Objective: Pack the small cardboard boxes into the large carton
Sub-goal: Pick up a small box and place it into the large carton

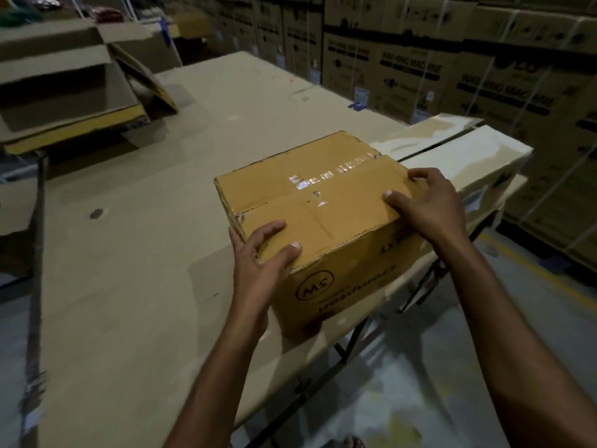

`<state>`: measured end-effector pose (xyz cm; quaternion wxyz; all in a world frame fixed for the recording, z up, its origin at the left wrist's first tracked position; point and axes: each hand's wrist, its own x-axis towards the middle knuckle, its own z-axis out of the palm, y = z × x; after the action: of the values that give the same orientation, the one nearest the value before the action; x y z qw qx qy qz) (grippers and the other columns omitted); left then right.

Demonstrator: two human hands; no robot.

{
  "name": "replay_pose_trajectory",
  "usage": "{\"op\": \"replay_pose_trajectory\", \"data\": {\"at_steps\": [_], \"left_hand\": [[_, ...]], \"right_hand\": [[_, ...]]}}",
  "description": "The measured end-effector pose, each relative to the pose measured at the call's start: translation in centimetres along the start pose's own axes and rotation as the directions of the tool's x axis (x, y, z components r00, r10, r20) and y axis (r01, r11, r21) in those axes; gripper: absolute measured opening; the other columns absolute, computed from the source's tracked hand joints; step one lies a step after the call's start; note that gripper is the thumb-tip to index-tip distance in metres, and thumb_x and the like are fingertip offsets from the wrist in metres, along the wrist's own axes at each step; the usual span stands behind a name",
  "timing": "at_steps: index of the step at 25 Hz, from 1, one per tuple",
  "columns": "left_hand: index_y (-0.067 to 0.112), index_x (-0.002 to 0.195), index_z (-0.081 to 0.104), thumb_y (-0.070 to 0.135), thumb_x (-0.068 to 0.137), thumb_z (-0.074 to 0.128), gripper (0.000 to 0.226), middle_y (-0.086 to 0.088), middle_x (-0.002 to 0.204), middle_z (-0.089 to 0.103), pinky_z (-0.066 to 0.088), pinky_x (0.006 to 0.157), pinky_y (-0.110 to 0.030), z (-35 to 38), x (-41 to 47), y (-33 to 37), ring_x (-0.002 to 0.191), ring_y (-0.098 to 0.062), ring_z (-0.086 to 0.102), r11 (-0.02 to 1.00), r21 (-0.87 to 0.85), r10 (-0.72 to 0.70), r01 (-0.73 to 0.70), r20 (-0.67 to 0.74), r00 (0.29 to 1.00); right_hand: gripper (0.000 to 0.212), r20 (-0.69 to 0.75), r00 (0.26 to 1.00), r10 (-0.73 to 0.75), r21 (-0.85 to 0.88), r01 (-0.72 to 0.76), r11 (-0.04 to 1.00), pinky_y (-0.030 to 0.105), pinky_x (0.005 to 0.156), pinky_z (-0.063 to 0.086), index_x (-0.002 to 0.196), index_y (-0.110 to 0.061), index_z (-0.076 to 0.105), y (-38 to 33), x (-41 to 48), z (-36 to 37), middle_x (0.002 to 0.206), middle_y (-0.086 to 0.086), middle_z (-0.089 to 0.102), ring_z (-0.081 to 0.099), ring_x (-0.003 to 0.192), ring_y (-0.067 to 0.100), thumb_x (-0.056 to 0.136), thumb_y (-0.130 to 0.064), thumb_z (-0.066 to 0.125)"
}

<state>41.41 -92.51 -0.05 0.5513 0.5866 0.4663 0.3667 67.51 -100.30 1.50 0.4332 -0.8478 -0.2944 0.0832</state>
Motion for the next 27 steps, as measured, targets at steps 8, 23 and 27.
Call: {"op": "replay_pose_trajectory", "data": {"at_steps": [8,23,27], "left_hand": [[0.041,0.135,0.058,0.032,0.091,0.075,0.048,0.012,0.143,0.039,0.044,0.068,-0.023,-10.5,1.2,0.0,0.121,-0.017,0.046,0.992,0.098,-0.078,0.076,0.021,0.997],[0.03,0.115,0.068,0.025,0.084,0.08,0.034,0.016,0.153,0.042,0.052,0.096,-0.015,-21.0,-6.8,-1.6,0.133,0.007,0.045,0.893,0.219,0.426,-0.394,-0.128,0.896],[0.037,0.133,0.046,0.027,0.081,0.082,0.064,0.022,0.148,0.04,0.056,0.09,-0.015,-22.5,-10.0,-1.6,0.129,0.01,0.045,0.912,0.219,0.399,-0.347,-0.272,0.876]], "right_hand": [[0.074,0.297,0.95,0.095,0.204,-0.16,0.966,0.034,0.075,0.053,0.141,-0.021,0.058,-3.3,-6.2,2.7,0.118,-0.004,0.064,0.061,0.095,0.013,0.077,-0.047,0.086],[0.079,0.142,0.97,-0.196,0.454,0.112,0.884,0.035,0.097,0.054,0.146,-0.029,0.047,-6.5,-17.7,5.8,0.122,-0.02,0.058,0.058,0.111,-0.001,0.079,-0.027,0.089],[0.079,0.178,0.949,-0.26,0.499,0.141,0.855,0.046,0.1,0.056,0.144,-0.024,0.05,-7.4,-18.4,7.3,0.134,-0.006,0.059,0.061,0.118,0.011,0.075,-0.029,0.09]]}}
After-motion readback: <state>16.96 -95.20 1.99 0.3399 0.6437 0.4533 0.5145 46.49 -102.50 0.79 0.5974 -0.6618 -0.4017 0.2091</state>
